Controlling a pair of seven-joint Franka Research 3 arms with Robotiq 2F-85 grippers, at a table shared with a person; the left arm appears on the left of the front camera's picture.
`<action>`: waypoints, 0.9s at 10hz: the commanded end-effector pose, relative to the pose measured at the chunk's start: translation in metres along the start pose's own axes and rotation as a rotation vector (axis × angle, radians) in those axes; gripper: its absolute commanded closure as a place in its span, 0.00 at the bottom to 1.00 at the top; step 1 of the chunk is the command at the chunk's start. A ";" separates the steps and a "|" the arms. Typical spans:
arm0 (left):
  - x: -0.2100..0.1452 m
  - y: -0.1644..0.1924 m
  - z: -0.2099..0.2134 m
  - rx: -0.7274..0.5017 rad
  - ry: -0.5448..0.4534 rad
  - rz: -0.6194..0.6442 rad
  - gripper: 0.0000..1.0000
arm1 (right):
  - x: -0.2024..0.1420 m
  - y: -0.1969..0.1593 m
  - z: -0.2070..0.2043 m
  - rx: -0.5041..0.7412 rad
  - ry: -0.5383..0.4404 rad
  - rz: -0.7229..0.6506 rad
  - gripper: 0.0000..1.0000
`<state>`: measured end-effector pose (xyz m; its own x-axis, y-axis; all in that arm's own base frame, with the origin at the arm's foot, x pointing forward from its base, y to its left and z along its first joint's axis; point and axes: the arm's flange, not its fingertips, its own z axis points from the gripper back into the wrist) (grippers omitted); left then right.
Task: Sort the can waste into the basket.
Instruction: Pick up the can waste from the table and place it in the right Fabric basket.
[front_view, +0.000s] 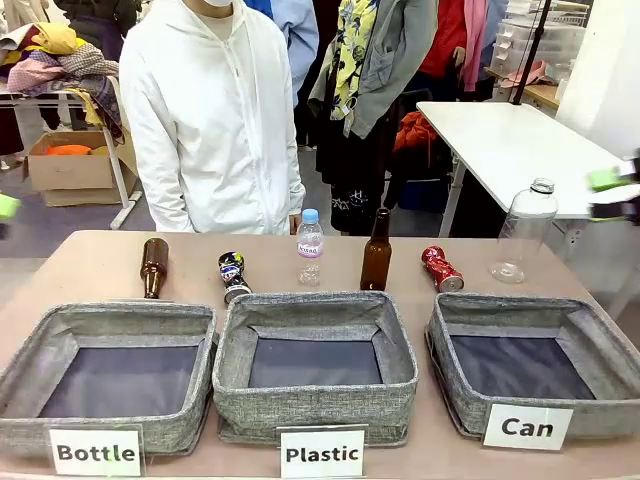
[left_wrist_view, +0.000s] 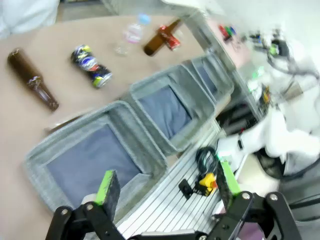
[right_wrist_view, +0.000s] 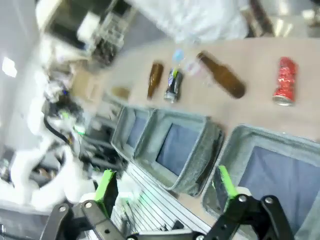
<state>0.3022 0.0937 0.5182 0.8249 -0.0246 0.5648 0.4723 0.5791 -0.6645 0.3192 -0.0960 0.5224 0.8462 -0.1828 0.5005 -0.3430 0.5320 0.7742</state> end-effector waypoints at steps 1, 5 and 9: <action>-0.036 0.031 -0.005 -0.019 -0.155 0.148 0.00 | -0.036 -0.053 0.020 0.043 -0.136 -0.150 0.00; -0.077 0.070 -0.003 -0.020 -0.360 0.449 0.00 | -0.077 -0.132 0.082 0.057 -0.346 -0.419 0.00; -0.044 0.107 0.051 -0.014 -0.313 0.448 0.00 | -0.061 -0.137 0.098 0.034 -0.312 -0.425 0.00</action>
<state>0.3036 0.1950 0.4467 0.8126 0.4903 0.3150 0.0697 0.4548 -0.8878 0.2727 -0.2395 0.4174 0.7580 -0.6210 0.1996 0.0167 0.3243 0.9458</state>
